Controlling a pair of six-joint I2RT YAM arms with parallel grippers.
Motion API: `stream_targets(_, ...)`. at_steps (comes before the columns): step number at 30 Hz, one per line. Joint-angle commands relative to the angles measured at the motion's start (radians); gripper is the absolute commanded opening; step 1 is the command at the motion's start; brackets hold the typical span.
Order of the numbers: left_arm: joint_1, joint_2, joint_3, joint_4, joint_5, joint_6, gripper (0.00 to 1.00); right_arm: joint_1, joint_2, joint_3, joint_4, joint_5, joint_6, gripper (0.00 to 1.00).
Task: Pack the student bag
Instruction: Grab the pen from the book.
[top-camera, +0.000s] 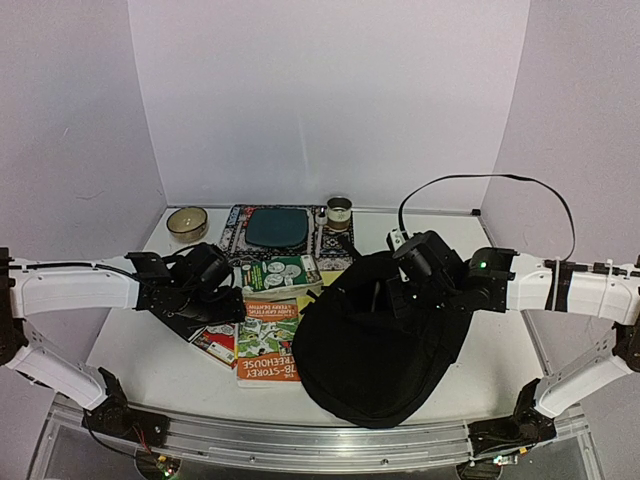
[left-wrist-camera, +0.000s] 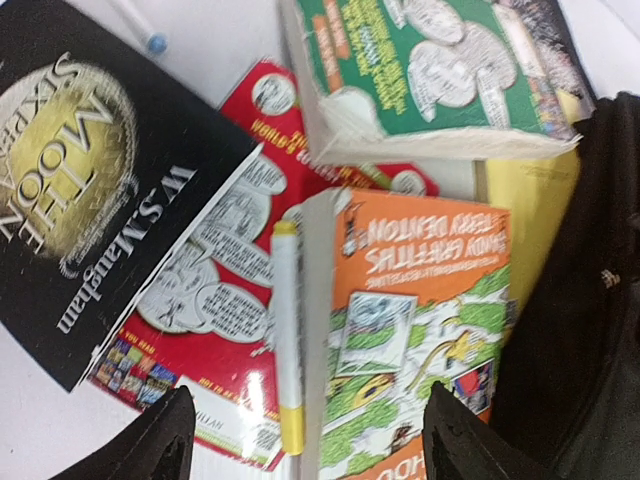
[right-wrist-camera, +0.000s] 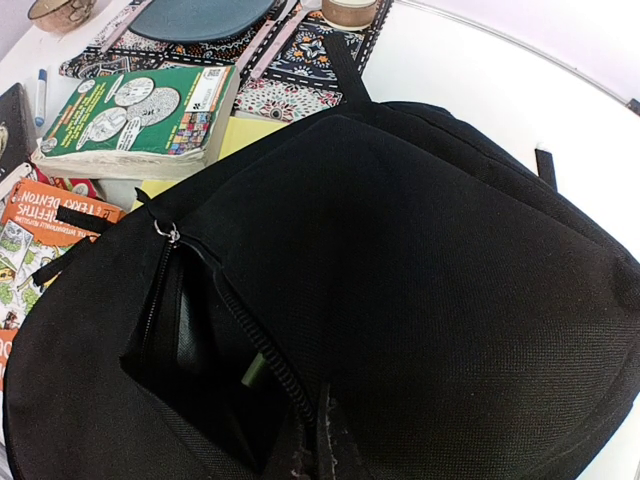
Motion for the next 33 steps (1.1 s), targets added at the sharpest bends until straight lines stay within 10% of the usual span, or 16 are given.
stream_targets(1, 0.019, 0.010, -0.019, -0.030, 0.032, 0.002, 0.70, 0.004, -0.004, -0.002, 0.005, 0.021, -0.014, 0.00)
stream_targets(12, 0.066, 0.163, 0.028, -0.024, 0.048, 0.063, 0.46, 0.004, -0.007, 0.004, 0.006, 0.010, -0.021, 0.00)
stream_targets(33, 0.085, 0.282, 0.083, 0.016, 0.092, 0.121, 0.46, 0.005, -0.013, -0.002, 0.005, 0.008, -0.017, 0.00)
